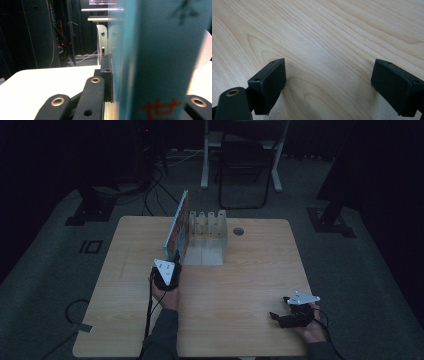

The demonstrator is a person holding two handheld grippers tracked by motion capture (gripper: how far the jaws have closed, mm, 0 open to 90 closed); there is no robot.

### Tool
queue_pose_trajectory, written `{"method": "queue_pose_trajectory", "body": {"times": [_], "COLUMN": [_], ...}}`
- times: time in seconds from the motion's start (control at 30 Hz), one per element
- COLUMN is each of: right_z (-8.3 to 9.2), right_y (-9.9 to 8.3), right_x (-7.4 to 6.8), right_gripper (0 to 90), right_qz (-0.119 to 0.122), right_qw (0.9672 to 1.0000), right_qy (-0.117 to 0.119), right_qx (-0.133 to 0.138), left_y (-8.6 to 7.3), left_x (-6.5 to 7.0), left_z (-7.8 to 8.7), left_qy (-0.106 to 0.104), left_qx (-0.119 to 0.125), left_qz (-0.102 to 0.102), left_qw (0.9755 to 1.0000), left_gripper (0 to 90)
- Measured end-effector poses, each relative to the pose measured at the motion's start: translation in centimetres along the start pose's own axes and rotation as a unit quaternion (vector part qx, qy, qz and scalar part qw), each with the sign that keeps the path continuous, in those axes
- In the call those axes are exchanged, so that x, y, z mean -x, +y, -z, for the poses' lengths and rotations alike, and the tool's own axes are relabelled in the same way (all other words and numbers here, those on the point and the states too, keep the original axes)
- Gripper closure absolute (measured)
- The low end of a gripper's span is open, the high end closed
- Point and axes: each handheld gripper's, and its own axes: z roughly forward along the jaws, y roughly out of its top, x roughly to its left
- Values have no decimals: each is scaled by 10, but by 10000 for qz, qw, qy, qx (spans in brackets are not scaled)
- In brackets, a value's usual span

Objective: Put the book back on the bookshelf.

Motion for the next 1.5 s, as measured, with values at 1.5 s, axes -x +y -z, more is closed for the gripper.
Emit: {"method": "queue_pose_trajectory", "body": {"times": [1.5], "right_z": [0], "right_y": [0], "right_x": [0], "right_gripper": [120], "right_qz": [11], "right_qw": [10000], "right_qy": [8], "right_qx": [-3], "left_y": [-10], "left_x": [-8], "left_z": [6], "left_qy": [-51], "left_qx": [-43], "left_qz": [220], "left_qw": [9997], "left_gripper": [804]}}
